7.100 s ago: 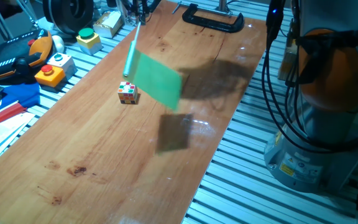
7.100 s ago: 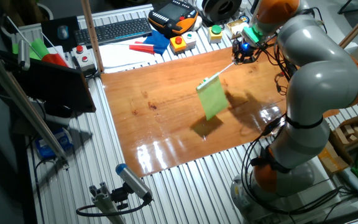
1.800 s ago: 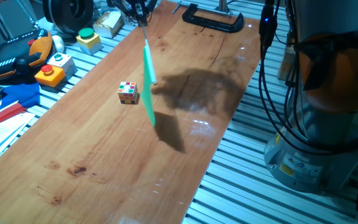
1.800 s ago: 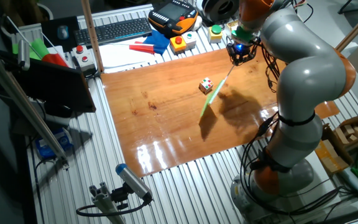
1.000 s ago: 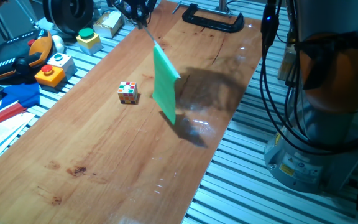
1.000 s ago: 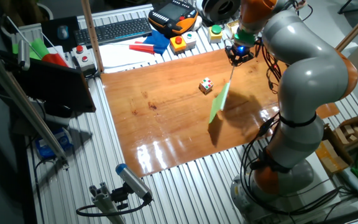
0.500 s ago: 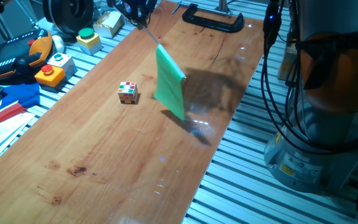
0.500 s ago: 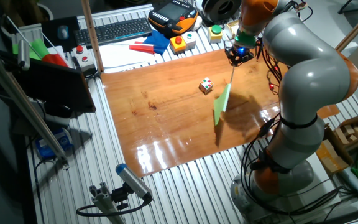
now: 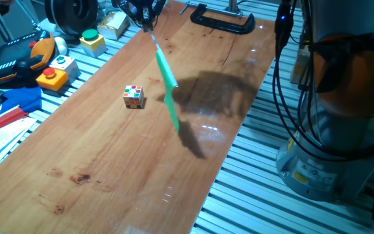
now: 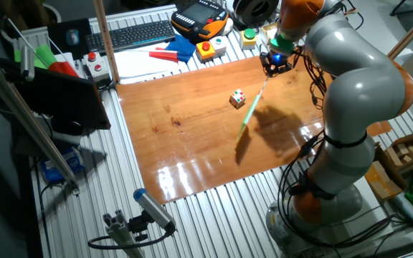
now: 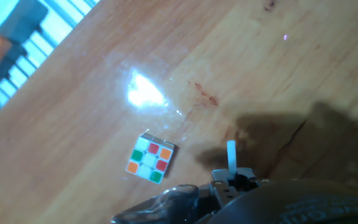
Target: Wave the flag
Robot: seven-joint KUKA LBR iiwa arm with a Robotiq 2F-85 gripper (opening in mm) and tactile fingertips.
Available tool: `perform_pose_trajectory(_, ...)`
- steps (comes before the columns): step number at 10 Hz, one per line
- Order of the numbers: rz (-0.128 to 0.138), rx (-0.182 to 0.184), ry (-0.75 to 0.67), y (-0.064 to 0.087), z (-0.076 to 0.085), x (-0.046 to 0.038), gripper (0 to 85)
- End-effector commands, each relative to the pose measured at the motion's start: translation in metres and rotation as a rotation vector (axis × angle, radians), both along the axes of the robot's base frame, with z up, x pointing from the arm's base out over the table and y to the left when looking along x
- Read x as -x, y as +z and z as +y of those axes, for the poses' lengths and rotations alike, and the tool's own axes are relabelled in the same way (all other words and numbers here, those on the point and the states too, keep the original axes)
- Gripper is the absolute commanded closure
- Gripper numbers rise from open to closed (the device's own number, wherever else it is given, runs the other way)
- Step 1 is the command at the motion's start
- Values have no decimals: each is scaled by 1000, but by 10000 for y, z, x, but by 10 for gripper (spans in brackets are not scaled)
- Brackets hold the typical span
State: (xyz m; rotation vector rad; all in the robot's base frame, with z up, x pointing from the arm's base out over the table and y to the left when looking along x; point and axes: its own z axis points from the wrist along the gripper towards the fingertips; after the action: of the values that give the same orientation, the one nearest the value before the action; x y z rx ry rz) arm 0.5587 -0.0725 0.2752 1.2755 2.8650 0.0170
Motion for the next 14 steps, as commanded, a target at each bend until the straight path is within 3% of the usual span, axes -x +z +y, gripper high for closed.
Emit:
perform_pose_trajectory(1, -8, 12, -478, -2, -5, -2, 843)
perform_pose_trajectory(5, -47, -9, -818, -6, -17, -20, 843)
perform_pose_trajectory(8, -58, -30, -1023, -12, -10, -24, 843)
perform_pose_trajectory(11, -71, -2, -1219, -4, -7, -15, 843)
perform_pose_trajectory(14, -75, -14, -1401, 0, -13, -17, 843)
